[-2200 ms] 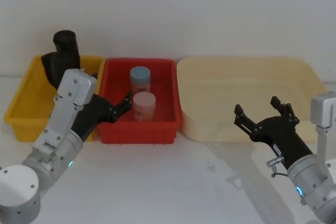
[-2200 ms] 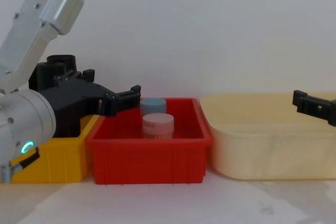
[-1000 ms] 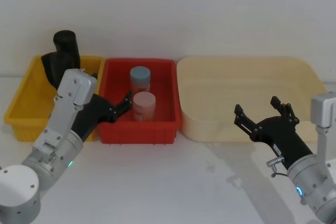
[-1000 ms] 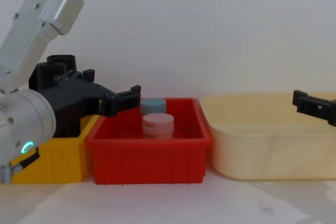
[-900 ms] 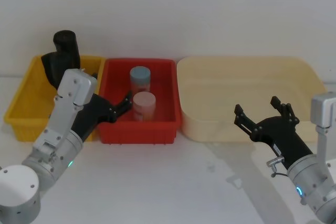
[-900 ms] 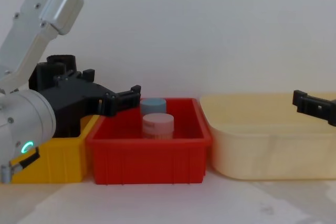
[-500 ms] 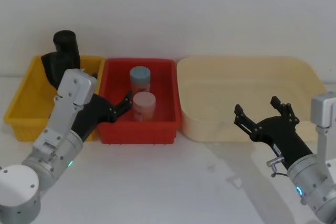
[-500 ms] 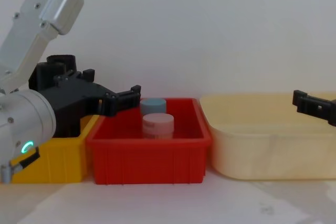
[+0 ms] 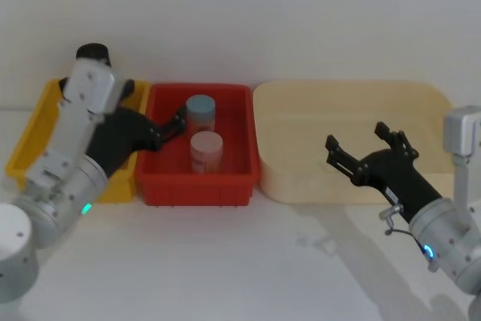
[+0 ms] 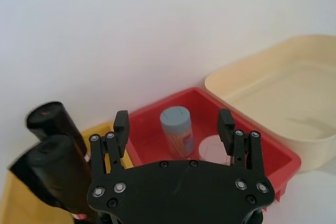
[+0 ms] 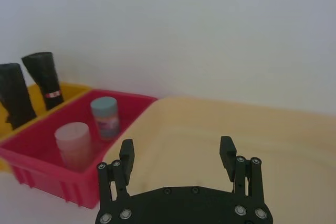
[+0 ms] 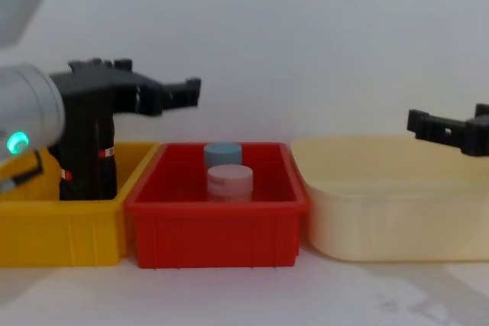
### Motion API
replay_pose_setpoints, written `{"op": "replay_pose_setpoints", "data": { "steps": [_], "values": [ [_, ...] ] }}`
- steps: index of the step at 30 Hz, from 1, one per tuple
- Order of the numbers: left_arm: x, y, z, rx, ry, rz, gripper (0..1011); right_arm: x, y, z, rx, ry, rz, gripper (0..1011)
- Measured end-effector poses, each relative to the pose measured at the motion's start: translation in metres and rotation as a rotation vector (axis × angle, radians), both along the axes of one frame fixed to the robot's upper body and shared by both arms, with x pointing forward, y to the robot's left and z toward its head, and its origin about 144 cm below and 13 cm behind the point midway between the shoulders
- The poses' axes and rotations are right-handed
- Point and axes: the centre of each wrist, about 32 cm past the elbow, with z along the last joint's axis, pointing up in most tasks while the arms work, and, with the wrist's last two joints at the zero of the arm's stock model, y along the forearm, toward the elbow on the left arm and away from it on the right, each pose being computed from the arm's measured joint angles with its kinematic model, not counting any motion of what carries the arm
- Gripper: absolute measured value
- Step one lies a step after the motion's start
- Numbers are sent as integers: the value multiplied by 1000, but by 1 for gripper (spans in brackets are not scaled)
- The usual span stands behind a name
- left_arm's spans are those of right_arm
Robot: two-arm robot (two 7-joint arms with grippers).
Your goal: Pick up the garbage bag with the one hand and transfer it to the other hand.
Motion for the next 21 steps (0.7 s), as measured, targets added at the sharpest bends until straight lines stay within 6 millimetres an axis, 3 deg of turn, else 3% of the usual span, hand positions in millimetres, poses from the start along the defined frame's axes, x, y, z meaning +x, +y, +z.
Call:
{"op": "replay_pose_setpoints", "data": {
  "steps": [12,21],
  "values": [
    [-15,46,44,-19,36,49,1000,37,8,40,-1,42,167,1004],
    [-23,86,52,-21,68,125,1000,65,21,58,-16,77,244,1004]
  ]
}}
